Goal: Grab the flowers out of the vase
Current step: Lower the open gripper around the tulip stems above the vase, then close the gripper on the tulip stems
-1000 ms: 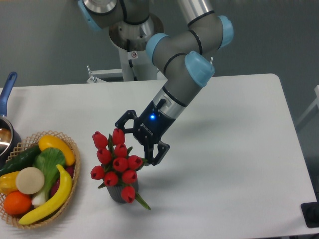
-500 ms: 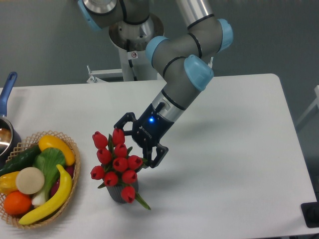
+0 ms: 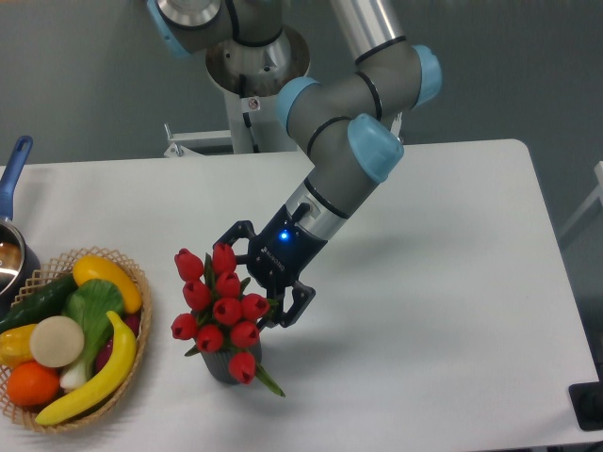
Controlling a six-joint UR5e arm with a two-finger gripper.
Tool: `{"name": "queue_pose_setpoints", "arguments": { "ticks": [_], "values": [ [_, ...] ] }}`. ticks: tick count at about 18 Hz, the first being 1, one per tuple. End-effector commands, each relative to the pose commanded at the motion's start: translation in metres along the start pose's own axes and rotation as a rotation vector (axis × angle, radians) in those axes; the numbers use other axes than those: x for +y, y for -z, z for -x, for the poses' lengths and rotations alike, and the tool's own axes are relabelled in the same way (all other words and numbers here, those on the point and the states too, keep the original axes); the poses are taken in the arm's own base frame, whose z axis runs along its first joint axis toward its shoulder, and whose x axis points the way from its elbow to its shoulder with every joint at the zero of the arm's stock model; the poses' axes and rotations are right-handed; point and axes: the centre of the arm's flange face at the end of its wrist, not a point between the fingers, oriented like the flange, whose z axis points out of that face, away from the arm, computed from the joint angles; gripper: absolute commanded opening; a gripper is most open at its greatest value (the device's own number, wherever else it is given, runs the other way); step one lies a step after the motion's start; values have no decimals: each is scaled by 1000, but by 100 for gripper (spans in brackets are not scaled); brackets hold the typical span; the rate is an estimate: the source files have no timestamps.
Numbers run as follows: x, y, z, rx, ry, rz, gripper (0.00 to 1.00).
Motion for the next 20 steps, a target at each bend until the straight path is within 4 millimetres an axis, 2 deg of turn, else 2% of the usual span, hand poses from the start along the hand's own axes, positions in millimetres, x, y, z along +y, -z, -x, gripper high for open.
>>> {"name": "queue_pose_setpoints", "arguments": {
  "ticks": [9,14,17,20],
  "values": [
    [-4,-2,4,10,-3,-28,100],
    [-3,-2,4,11,-2,-28,73],
    [-3,-3,6,11,-7,-27,63],
    [-5,-2,8,8,-12,-29,58]
  ]
}}
